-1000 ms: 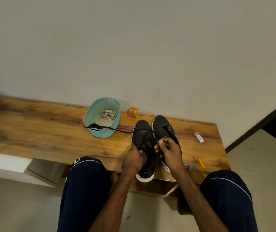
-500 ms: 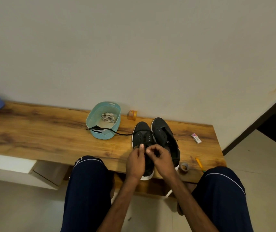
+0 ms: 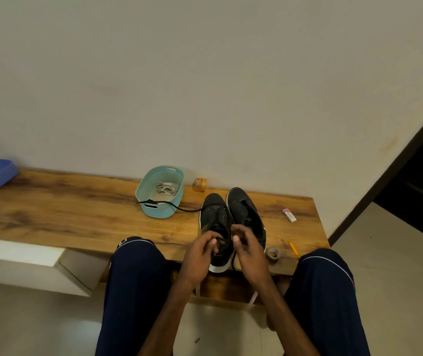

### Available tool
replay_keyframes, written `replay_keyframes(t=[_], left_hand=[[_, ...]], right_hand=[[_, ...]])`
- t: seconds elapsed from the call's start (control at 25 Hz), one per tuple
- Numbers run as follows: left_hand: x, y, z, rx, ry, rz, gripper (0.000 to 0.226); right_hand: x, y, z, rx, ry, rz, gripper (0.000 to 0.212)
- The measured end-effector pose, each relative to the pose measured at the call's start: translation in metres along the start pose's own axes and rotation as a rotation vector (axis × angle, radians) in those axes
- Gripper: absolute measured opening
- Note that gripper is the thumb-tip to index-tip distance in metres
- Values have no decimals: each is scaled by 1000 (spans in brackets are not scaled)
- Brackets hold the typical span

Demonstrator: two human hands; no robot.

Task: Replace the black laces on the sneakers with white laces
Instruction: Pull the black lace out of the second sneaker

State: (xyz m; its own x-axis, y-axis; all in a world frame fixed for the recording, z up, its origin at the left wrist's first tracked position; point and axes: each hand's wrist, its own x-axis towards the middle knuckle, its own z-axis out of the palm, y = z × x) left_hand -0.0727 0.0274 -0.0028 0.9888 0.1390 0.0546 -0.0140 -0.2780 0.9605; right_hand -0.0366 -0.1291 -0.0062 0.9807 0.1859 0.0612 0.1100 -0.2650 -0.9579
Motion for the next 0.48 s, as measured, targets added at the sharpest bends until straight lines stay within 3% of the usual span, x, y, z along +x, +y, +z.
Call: replay_keyframes(t=[0.12, 0.2, 0.32, 0.48], left_hand=[[-9, 2, 4, 26, 25, 18, 24], [-14, 1, 6, 58, 73, 2, 24], [-19, 0, 8, 110, 97, -21, 19], [-25, 1, 15, 133, 20, 4, 20]], right_hand=[[-7, -1, 0, -76, -164, 4, 23], [-13, -2, -1, 122, -218, 132, 37], [-18, -5, -9, 438, -319, 369, 40], [-21, -9, -13, 626, -446, 424, 41]])
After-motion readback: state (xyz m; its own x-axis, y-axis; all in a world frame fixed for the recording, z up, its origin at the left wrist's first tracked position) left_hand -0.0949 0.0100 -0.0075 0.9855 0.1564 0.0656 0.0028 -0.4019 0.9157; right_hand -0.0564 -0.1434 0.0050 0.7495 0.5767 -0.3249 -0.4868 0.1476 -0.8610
